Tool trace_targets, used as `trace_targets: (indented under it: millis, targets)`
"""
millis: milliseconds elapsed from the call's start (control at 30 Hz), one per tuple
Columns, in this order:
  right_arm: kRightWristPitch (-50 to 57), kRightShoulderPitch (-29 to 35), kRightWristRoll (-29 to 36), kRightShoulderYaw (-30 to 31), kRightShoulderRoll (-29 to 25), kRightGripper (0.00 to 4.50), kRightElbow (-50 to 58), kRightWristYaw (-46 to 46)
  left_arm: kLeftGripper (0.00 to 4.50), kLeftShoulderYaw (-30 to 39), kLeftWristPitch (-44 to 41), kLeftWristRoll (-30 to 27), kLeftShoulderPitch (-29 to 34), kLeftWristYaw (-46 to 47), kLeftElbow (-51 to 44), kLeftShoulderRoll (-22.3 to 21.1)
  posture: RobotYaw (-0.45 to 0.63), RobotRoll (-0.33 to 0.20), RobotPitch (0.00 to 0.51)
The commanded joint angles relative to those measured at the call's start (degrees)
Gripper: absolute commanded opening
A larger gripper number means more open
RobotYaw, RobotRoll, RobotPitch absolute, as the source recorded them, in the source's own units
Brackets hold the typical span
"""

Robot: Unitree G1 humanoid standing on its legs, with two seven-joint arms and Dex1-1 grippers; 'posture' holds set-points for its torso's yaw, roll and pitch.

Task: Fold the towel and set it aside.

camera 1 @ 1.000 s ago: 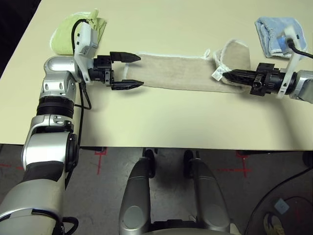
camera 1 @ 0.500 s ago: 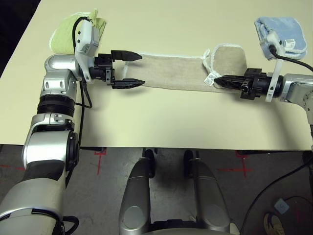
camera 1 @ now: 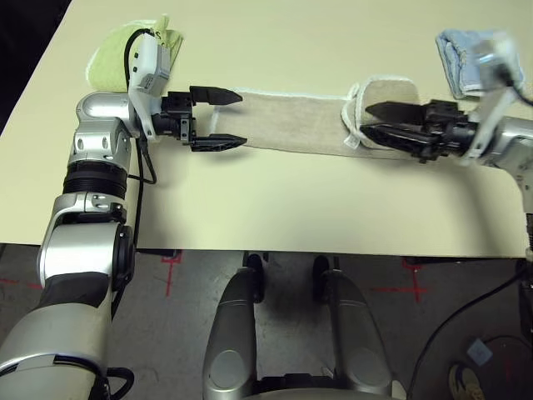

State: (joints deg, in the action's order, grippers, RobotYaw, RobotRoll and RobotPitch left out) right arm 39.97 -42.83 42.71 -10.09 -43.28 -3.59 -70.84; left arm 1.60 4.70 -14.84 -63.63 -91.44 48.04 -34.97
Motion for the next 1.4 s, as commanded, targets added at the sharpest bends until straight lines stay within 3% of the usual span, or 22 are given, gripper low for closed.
trace_targets:
  millis: [33, 167, 267, 600, 1100, 1300, 1400]
  targets:
    - [-12.5, -0.5, -6.7, 1.0, 0.8, 4.48, -3.1, -0.7, 4.50, -0.6, 0.0, 0.5, 0.7, -0.5, -0.3, -0.1, -0.02, 0.000, 0.371]
    - [-30.0, -2.1, -14.1, 1.5, 4.2, 4.48, -12.1, -0.9, 4.50, -0.6, 0.1, 0.4, 0.6, 0.0, -0.5, 0.5, -0.01, 0.000, 0.371]
    - [-41.5, -2.9, -18.5, 2.2, 4.1, 3.85, -21.5, -4.4, 4.50, -0.4, -0.4, 0.0, 1.4, 0.4, -1.9, 0.7, 0.00, 0.000, 0.372]
    - [-51.4, -7.3, -21.5, 2.1, 3.4, 0.08, -38.1, -11.5, 4.50, 0.7, 0.2, -0.9, 2.3, 1.8, -3.5, 0.9, 0.02, 0.000, 0.375]
    - [-56.2, -9.6, -28.9, 6.4, 10.7, 0.03, -49.6, -7.7, 4.50, -0.1, 0.7, -0.5, 0.1, 2.1, -1.4, 3.0, 0.02, 0.000, 0.363]
    - [-56.8, -7.5, -31.1, 6.9, 9.9, 0.03, -52.5, -7.1, 4.50, 0.0, 0.3, -0.9, 0.4, 1.9, -2.3, 3.1, 0.03, 0.000, 0.361]
    - [-55.1, -6.4, -28.9, 5.5, 9.6, 0.03, -48.6, -7.9, 4.50, -0.1, 0.5, -0.9, 0.8, 1.9, -2.6, 3.1, 0.03, 0.000, 0.359]
